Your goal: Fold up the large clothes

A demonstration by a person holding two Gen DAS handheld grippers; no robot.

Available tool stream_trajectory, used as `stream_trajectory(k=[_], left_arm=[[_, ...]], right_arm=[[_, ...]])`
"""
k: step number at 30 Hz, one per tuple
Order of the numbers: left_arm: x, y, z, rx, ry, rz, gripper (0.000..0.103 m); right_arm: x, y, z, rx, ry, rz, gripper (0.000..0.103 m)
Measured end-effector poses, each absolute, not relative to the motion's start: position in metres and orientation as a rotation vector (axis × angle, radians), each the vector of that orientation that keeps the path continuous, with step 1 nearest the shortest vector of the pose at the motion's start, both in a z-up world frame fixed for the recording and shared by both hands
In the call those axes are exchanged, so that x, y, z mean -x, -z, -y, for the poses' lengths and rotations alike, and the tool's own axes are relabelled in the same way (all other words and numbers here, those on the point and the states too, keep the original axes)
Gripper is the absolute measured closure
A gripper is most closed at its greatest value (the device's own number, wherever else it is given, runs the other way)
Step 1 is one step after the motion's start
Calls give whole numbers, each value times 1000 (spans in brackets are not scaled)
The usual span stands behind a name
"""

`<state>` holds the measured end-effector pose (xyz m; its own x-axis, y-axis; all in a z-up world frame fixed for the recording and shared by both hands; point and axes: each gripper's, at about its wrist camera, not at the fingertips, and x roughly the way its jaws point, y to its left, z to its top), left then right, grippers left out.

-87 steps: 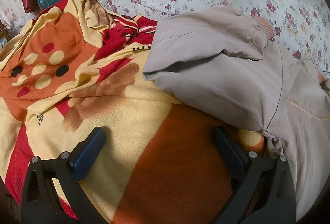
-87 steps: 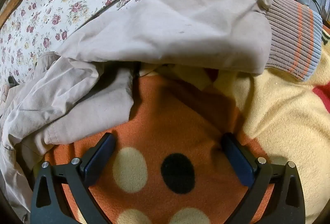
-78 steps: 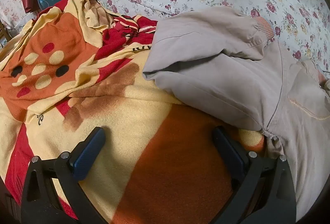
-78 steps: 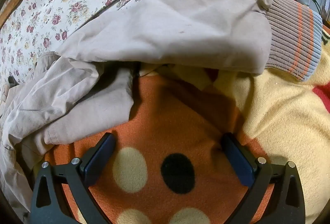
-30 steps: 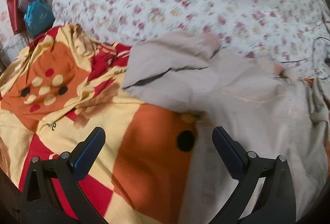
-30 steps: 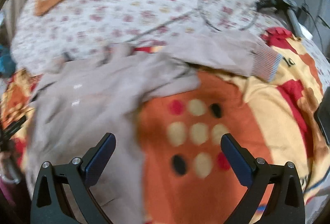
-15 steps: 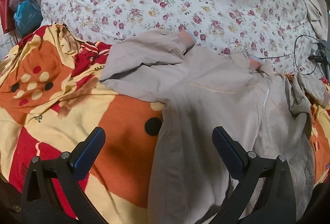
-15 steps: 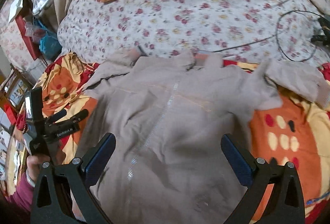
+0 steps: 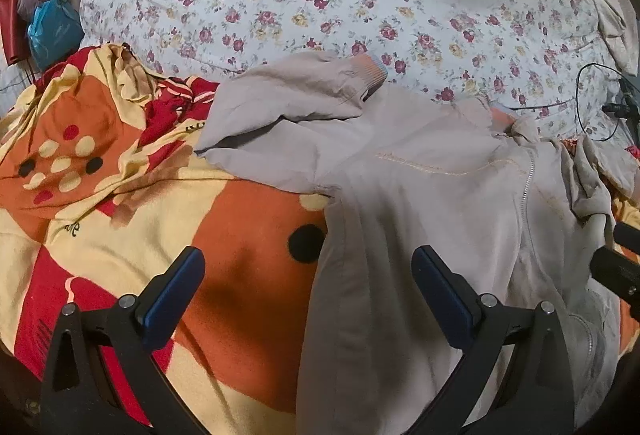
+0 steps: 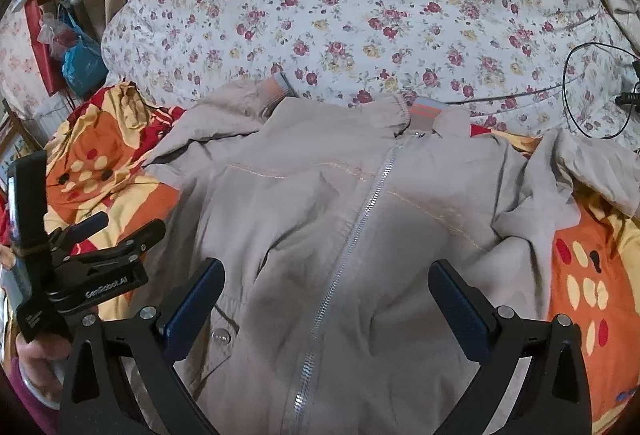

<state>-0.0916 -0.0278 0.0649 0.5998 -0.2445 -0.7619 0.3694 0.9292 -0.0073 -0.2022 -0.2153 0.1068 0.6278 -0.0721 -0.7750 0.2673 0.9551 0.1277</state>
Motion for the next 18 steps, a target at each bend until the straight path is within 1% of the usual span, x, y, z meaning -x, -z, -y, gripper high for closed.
stream_trajectory(k=[7,18], left_arm=[[88,-58,26,-126,350,-882,0],[91,-58,32,-167,343,-851,0]], right_arm=[[194,-96,217,-262,211,-895,1],[188,-89,221,-262,225,-912,1]])
